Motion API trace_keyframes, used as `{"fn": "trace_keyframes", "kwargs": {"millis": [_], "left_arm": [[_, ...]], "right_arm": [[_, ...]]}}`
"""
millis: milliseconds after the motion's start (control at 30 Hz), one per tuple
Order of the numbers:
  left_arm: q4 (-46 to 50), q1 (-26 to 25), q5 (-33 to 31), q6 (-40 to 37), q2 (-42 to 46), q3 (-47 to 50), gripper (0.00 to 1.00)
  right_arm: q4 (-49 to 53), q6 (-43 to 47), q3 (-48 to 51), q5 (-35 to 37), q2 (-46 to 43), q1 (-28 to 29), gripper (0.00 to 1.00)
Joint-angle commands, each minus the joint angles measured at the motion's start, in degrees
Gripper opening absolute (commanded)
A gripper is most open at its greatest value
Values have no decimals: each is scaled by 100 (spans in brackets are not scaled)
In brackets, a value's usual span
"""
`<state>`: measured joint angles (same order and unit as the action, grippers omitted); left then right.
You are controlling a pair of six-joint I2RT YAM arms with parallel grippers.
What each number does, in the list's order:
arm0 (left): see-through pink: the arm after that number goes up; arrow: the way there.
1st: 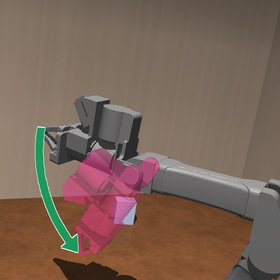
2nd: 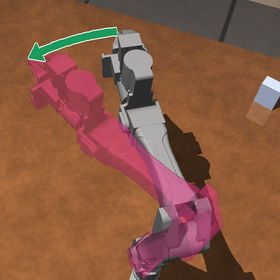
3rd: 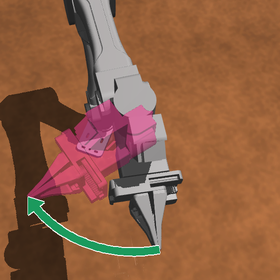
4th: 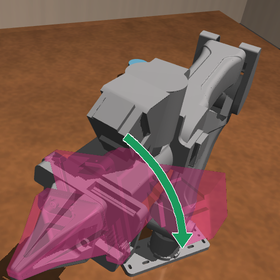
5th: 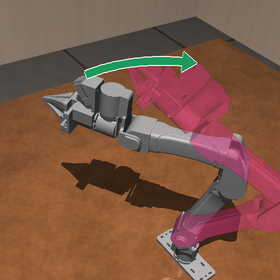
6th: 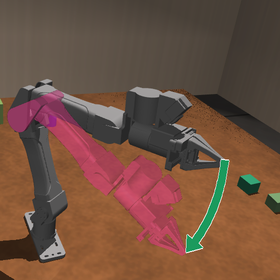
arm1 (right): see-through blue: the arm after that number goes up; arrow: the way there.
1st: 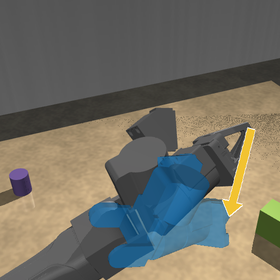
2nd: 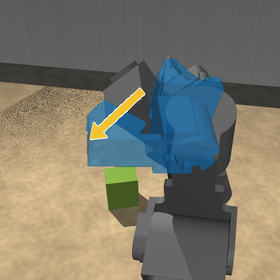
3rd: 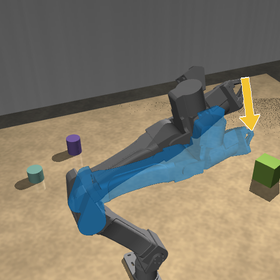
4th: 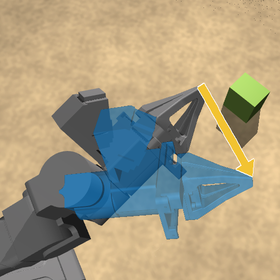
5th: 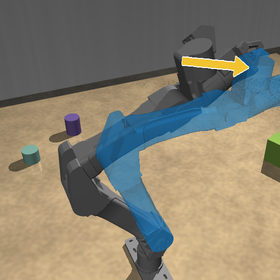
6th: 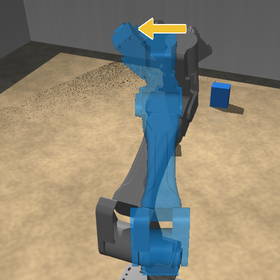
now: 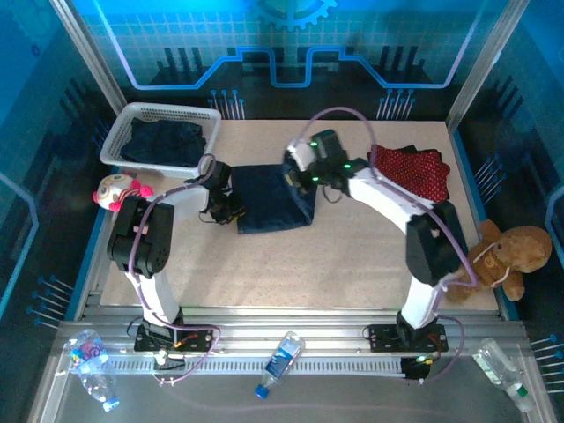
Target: Fold and stack the skirts
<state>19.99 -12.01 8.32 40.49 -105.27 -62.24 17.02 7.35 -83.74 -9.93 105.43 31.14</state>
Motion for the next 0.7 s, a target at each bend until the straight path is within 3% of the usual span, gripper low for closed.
{"fn": "trace_keyframes", "kwargs": {"millis": [0,233,600,667], "left_arm": [[-97,140,299,40,172,229,20],[-201,291,458,53,224,436,0],[-373,363,642,109,158,539,0],[-284,463,671,61,221,498,0]], "right_arm": [[1600,1167,-957,394,1049,919,0],[1925,1060,-1801,1037,2116,1495,0],[1959,1329,-1934,1172,1956,1526,1],[2080,1354,-1970,1120,2094,1489,12]]}}
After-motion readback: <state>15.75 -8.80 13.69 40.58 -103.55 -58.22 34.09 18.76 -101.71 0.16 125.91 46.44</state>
